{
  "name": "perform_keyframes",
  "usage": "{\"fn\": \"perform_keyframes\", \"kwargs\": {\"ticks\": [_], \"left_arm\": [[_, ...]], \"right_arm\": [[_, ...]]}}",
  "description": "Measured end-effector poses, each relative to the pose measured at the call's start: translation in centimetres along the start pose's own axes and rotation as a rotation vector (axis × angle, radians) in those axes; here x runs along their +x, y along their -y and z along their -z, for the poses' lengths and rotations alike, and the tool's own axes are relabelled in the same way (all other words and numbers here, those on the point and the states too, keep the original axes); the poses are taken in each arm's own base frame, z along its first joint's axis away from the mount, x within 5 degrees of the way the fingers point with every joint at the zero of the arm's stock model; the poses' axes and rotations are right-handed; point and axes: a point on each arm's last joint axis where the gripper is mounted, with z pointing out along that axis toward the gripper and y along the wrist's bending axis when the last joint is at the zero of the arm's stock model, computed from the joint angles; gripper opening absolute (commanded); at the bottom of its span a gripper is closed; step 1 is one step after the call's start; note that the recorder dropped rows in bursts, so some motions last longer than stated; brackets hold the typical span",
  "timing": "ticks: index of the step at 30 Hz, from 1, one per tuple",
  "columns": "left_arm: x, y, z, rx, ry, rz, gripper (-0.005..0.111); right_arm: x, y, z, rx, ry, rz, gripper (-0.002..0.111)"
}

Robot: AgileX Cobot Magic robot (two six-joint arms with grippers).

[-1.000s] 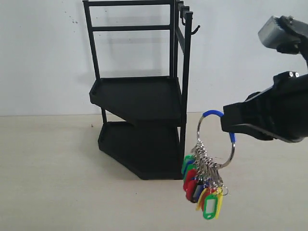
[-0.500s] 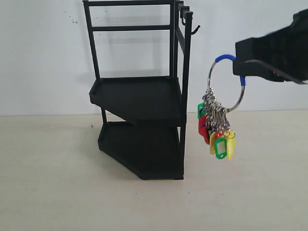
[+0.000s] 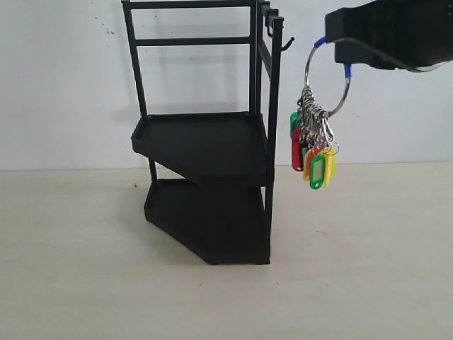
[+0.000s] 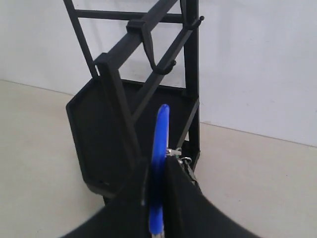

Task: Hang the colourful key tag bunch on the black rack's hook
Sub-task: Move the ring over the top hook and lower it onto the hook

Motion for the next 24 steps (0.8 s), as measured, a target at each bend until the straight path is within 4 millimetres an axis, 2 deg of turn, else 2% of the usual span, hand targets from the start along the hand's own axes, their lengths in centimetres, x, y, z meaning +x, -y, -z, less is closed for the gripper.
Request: {"fn": "perform_keyframes", "kwargs": {"ticks": [10, 24], "left_arm": [[0.0, 0.0, 0.0, 0.0, 0.0, 0.0, 0.004], [0.0, 0.0, 0.0, 0.0, 0.0, 0.0, 0.004]], "right_arm": [[-1.1, 0.7, -3.9, 0.028, 0.024, 0.011, 0.0], [-2.0, 1.4, -7.2, 0.06, 0.063, 0.053, 0.0]]}}
